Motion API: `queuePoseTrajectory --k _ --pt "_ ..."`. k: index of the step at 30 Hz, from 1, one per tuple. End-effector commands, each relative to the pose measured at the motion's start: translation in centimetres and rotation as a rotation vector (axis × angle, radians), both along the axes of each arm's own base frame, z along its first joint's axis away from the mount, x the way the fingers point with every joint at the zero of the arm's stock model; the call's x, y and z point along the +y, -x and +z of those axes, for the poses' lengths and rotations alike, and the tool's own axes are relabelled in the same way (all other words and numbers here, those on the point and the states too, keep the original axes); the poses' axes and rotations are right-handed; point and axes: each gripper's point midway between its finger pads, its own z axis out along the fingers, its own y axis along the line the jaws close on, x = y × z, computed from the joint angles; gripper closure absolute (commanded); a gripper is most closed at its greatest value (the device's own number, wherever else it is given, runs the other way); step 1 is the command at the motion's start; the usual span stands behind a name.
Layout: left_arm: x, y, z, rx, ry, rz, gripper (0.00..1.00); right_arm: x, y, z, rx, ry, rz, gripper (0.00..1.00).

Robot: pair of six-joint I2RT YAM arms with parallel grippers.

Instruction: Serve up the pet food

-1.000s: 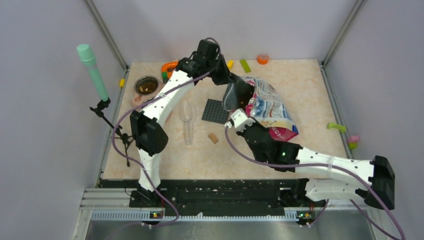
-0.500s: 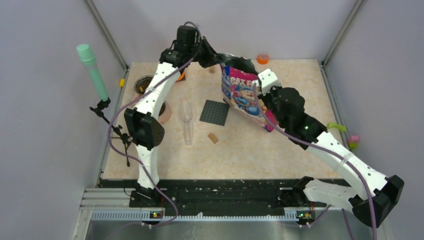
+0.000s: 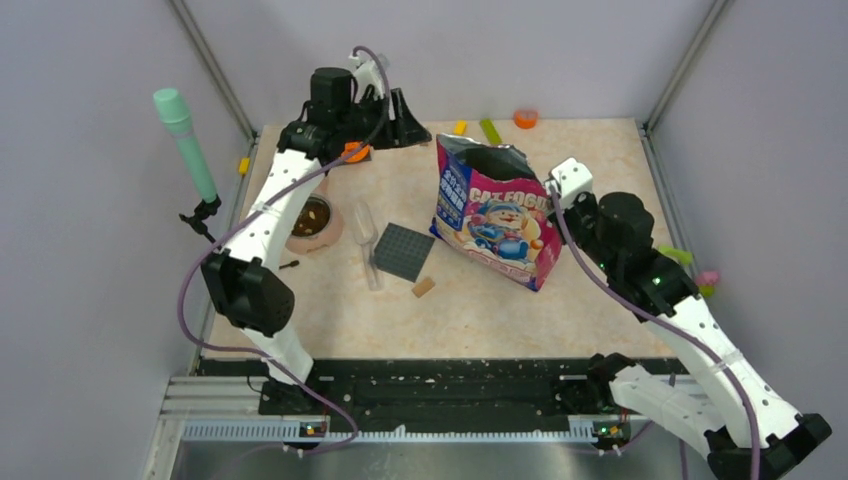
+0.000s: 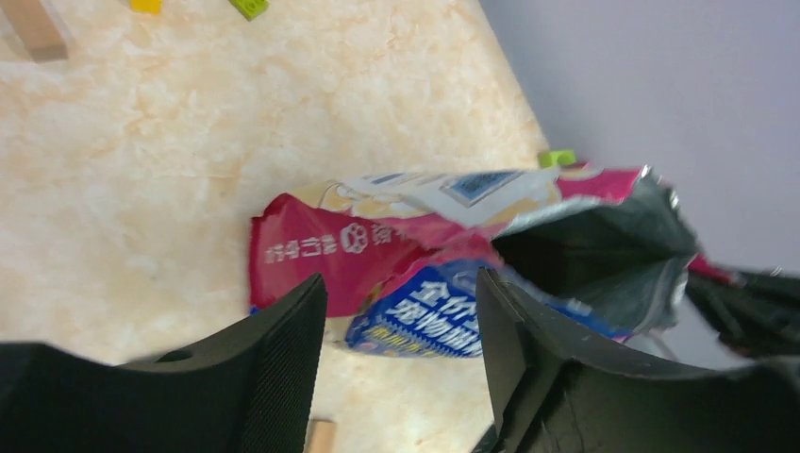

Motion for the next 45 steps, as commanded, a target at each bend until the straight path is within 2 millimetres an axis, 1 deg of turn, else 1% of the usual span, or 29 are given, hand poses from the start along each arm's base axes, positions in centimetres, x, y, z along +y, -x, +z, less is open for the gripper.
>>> queuePoseTrajectory --k 1,3,5,7,8,10,11,13,16,19,22,24,25,26,30,32,34,35,36,37,39,40,41,42,44,45 --pt "0.9 2.2 3.0 -0.421 -0.137 -0.175 0.35 -1.2 0.3 9.1 -0.218 -0.134 0.008 1.0" --pt "0.6 3.2 3.5 -0.552 -0.171 -0.239 0.32 -1.2 0.3 9.0 -0.204 -0.128 0.017 1.0" --pt "-0.4 5.0 3.7 -0.724 -0.221 -0.36 0.3 -1.3 0.3 9.1 -0.199 -0.133 0.026 1.0" --pt "-1.4 6.5 3.2 -0.873 -0.299 -0.438 0.24 -1.5 0.2 9.0 -0.191 -0.137 0.018 1.0" --pt "-1.8 7.1 2.6 -0.934 -0.332 -0.483 0.22 -1.2 0.3 9.1 -0.188 -0.143 0.04 1.0" --pt "-2.5 7.6 2.4 -1.012 -0.38 -0.534 0.2 -1.0 0.3 9.0 -0.178 -0.15 0.049 1.0" --pt "-2.7 7.6 2.3 -1.033 -0.402 -0.552 0.19 -0.9 0.4 9.0 -0.174 -0.155 0.053 1.0" --pt "-2.9 6.9 1.8 -1.044 -0.457 -0.583 0.19 -0.6 0.4 8.9 -0.16 -0.161 0.066 1.0" --pt "-2.9 5.8 2.2 -1.077 -0.53 -0.609 0.18 -0.2 0.7 8.9 -0.138 -0.168 0.09 1.0" --pt "-3.0 4.9 2.5 -1.117 -0.571 -0.614 0.18 -0.1 0.9 9.0 -0.133 -0.169 0.095 1.0" --pt "-3.2 4.3 2.3 -1.154 -0.595 -0.636 0.14 -0.2 0.9 9.2 -0.133 -0.168 0.094 1.0" --pt "-3.7 4.2 1.7 -1.153 -0.583 -0.667 0.14 -0.2 0.9 9.2 -0.127 -0.164 0.094 1.0" --pt "-4.0 4.2 1.8 -1.155 -0.569 -0.688 0.14 -0.1 0.8 9.0 -0.12 -0.16 0.094 1.0" --pt "-4.3 4.3 1.3 -1.136 -0.556 -0.719 0.14 -0.1 0.7 8.9 -0.113 -0.156 0.096 1.0" --pt "-6.1 4.1 0.5 -1.114 -0.497 -0.8 0.15 0.1 0.6 8.3 -0.089 -0.143 0.103 1.0" --pt "-7.0 4.4 0.2 -1.113 -0.454 -0.82 0.15 0.2 0.7 8.1 -0.077 -0.135 0.112 1.0" --pt "-7.6 4.8 -0.1 -1.077 -0.396 -0.836 0.15 0.2 0.8 7.9 -0.064 -0.118 0.122 1.0" --pt "-7.8 5.1 -0.2 -1.058 -0.369 -0.848 0.18 0.2 1.0 7.9 -0.06 -0.108 0.128 1.0" --pt "-8.0 5.5 -0.4 -1.037 -0.345 -0.86 0.24 0.3 1.1 7.7 -0.05 -0.098 0.133 1.0" --pt "-8.1 5.6 -0.6 -1.013 -0.326 -0.865 0.37 0.3 1.2 7.8 -0.046 -0.091 0.139 1.0" --pt "-8.2 5.5 -1.0 -0.968 -0.317 -0.851 0.94 0.3 1.5 7.7 -0.029 -0.076 0.153 1.0" --pt "-8.1 5.2 -1.2 -0.946 -0.324 -0.831 1.0 0.3 1.6 7.6 -0.02 -0.07 0.157 1.0" --pt "-8.0 4.9 -1.3 -0.928 -0.339 -0.808 1.0 0.3 1.7 7.5 -0.01 -0.063 0.159 1.0" --pt "-7.8 4.7 -1.2 -0.921 -0.348 -0.793 1.0 0.3 1.7 7.5 -0.003 -0.057 0.161 0.93" --pt "-7.6 4.2 -0.6 -0.898 -0.358 -0.742 1.0 0.2 1.5 7.1 0.017 -0.04 0.155 0.59" --pt "-7.6 3.7 0.1 -0.893 -0.354 -0.703 1.0 0.3 1.3 7.0 0.027 -0.032 0.153 0.5"
